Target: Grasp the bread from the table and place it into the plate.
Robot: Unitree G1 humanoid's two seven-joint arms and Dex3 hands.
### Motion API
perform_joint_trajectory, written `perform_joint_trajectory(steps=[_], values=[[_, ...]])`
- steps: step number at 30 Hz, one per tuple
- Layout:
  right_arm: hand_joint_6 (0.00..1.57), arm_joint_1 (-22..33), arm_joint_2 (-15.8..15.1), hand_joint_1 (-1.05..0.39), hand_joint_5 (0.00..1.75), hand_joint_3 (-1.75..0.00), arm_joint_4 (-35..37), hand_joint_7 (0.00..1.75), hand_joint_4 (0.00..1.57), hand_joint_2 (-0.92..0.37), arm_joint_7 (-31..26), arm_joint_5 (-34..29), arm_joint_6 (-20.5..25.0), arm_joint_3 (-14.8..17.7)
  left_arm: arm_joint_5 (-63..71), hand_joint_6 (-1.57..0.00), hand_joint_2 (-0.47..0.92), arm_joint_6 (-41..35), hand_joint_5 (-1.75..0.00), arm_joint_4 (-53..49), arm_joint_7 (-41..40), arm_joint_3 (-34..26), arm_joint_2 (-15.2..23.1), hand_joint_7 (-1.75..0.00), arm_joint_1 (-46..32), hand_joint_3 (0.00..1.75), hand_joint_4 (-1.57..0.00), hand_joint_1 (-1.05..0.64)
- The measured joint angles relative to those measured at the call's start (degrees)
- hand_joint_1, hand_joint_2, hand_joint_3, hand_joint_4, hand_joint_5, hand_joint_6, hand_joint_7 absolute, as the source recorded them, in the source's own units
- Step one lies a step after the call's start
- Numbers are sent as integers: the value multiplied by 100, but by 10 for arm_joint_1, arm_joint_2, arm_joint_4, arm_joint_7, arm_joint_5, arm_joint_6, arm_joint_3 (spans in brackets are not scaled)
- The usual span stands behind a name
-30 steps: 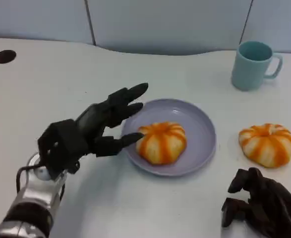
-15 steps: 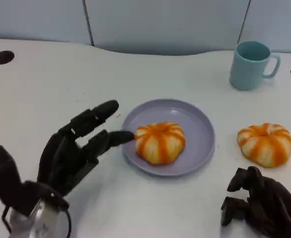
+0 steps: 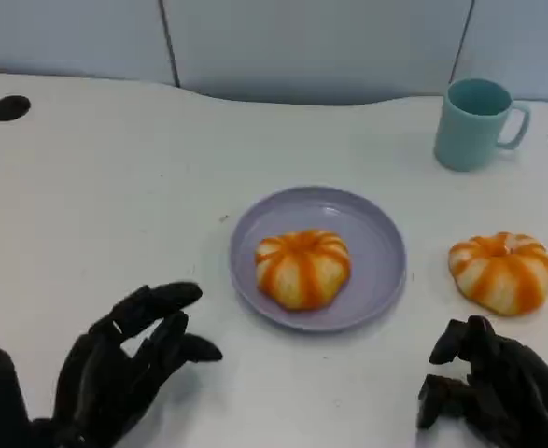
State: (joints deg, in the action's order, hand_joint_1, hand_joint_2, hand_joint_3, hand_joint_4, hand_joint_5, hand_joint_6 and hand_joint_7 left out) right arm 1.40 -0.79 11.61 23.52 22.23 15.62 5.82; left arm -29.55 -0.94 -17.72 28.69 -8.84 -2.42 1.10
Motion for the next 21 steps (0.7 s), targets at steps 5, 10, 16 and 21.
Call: perform_joint_trajectory(steps=[5,10,16,21], values=[[113,0,-1,-45,115,-43,-3,111,127,-92,-1,1,10,0,0,-61,92,-15,-160,5,-7,-1,-4,-121,0,21,-66,-41],[113,0,-5,-44,116,-44,-3,111,126,-92,2,1,11,1,9,-61,91,-3,-166,-14,-6,-6,-4,-129,9,21,-66,-42],[115,0,-5,-46,115,-43,-3,109,126,-92,3,1,11,1,10,-64,90,3,-165,-25,-6,-10,-4,-127,11,20,-67,-43],[115,-10,-15,-46,114,-44,25,106,126,-92,24,0,-14,3,15,-66,89,9,-163,-40,-7,-11,-7,-122,24,20,-68,-41]])
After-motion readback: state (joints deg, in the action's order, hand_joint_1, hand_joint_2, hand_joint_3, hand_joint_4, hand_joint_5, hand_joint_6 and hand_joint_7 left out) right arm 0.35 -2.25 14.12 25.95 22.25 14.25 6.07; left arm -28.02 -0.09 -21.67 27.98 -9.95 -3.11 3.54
